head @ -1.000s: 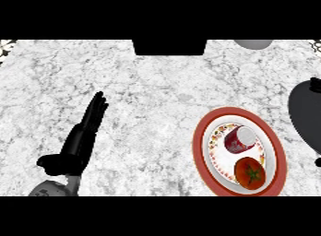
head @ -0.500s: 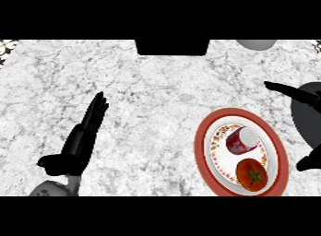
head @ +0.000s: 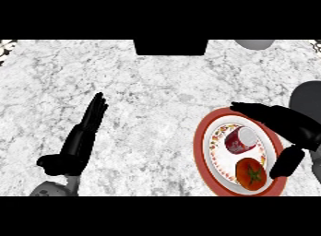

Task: Pick the can from the plate and place it in the pan

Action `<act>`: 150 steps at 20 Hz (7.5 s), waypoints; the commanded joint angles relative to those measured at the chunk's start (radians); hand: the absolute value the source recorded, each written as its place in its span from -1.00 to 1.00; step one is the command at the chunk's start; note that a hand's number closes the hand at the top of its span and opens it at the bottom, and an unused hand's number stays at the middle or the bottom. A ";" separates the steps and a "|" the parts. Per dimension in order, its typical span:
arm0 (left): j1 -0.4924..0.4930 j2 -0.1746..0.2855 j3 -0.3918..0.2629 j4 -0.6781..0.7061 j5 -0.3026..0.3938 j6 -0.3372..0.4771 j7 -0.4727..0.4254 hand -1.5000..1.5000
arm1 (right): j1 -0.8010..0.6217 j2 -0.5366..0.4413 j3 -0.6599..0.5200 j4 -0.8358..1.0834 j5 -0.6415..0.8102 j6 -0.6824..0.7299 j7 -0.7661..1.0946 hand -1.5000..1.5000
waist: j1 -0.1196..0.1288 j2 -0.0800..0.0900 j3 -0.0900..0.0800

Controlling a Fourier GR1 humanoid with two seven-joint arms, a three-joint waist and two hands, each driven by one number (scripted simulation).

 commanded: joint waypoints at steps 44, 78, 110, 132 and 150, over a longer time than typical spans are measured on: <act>0.029 -0.160 0.178 -0.040 -0.171 -0.147 0.087 0.00 | 0.008 0.287 -0.142 0.252 0.526 -0.209 -0.293 1.00 | -0.012 -0.002 0.000; 0.014 -0.173 0.198 -0.049 -0.209 -0.160 0.096 0.00 | 0.289 0.482 -0.684 -0.225 0.434 -0.725 0.207 1.00 | -0.009 0.000 0.001; -0.017 -0.209 0.187 -0.005 -0.216 -0.195 0.080 0.00 | -0.346 0.017 -0.971 1.240 0.216 -0.701 -0.382 -1.00 | 0.030 0.017 0.005; 0.097 -0.201 0.171 -0.107 -0.228 -0.206 0.101 0.00 | -0.026 -0.163 -1.205 1.302 -0.149 -0.051 -0.775 -1.00 | -0.005 0.000 0.002; 0.050 -0.192 0.251 -0.031 -0.198 -0.251 0.090 0.00 | 0.161 -0.108 -1.077 1.113 -0.247 -0.053 -0.842 -1.00 | -0.009 0.000 0.001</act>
